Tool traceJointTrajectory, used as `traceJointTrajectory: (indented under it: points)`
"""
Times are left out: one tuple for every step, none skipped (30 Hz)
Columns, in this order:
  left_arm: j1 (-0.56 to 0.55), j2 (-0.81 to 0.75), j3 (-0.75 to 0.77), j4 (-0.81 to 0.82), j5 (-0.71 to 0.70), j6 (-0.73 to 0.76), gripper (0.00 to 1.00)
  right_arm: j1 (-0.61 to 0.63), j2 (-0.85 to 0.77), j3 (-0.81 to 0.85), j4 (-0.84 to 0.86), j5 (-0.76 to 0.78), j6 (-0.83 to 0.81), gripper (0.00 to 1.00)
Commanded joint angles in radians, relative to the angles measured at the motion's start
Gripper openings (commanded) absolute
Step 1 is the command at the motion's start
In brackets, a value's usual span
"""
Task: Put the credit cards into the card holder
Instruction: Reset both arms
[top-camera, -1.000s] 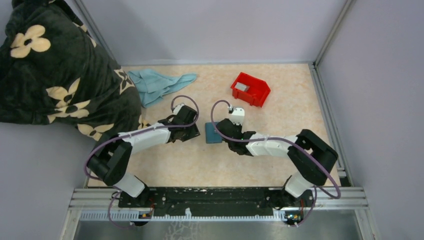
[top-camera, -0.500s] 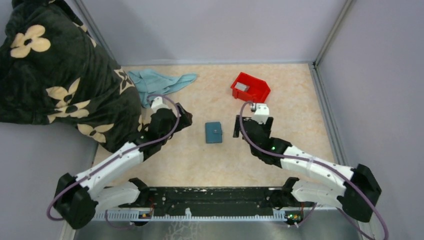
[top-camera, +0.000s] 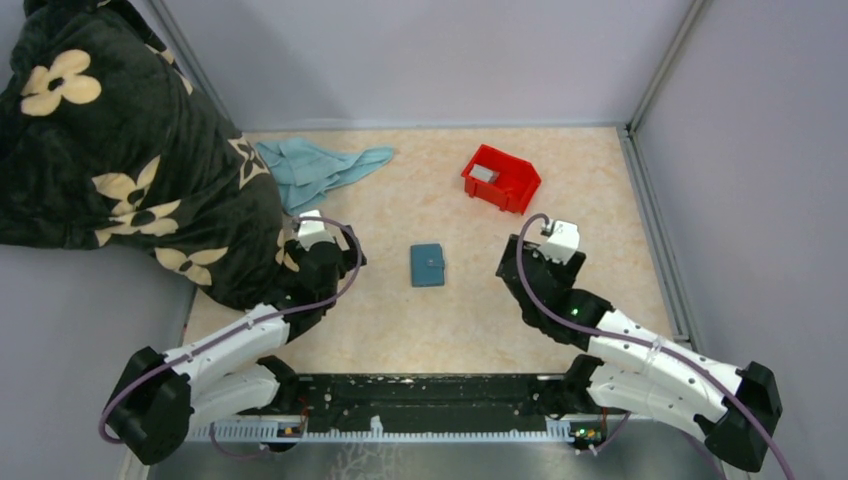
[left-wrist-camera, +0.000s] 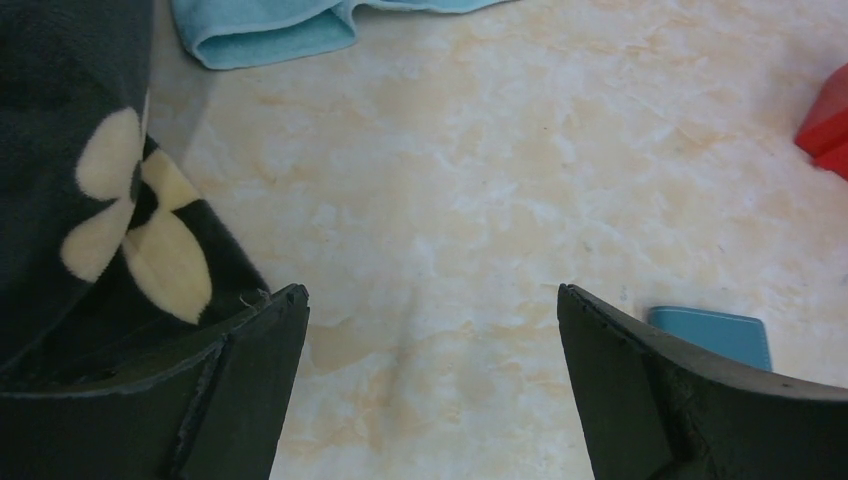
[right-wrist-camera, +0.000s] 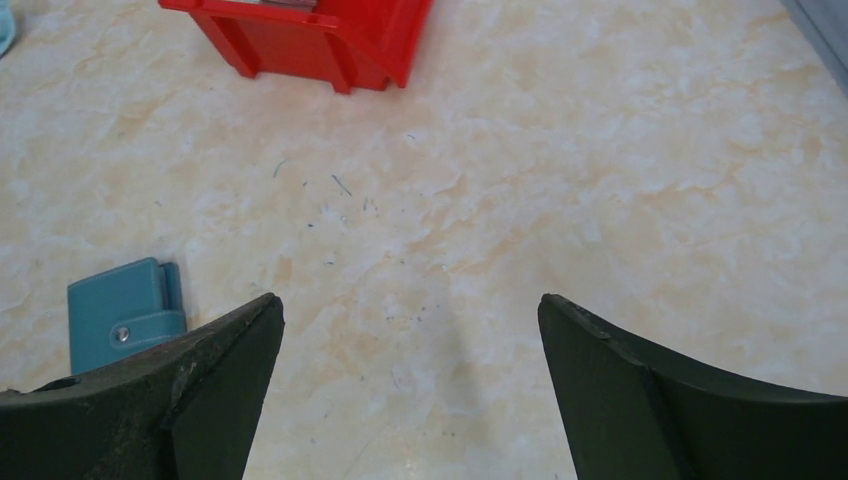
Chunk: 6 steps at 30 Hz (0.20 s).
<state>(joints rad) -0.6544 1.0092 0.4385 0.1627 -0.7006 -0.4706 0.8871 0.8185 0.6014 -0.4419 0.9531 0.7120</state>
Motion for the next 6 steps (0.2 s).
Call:
traceJointTrajectory:
  points:
    - [0.001, 0.014, -0.042, 0.162, -0.094, 0.118, 1.0, -0.006, -0.009, 0.002, -0.043, 0.096, 0.055, 0.99]
    - [0.001, 0.012, -0.059, 0.194, -0.101, 0.121, 0.99, -0.005, 0.001, 0.003, -0.047, 0.106, 0.058, 0.99]
    - [0.001, 0.01, -0.076, 0.221, -0.11, 0.125, 0.99, -0.006, 0.025, 0.008, -0.054, 0.124, 0.065, 0.99]
    - [0.0, 0.007, -0.09, 0.244, -0.116, 0.128, 0.99, -0.005, 0.054, 0.017, -0.08, 0.143, 0.09, 0.99]
    - [0.001, 0.006, -0.101, 0.259, -0.12, 0.132, 0.99, -0.005, 0.082, 0.029, -0.109, 0.163, 0.122, 0.99]
    - [0.001, 0.004, -0.108, 0.268, -0.12, 0.137, 0.98, -0.004, 0.112, 0.041, -0.141, 0.177, 0.154, 0.99]
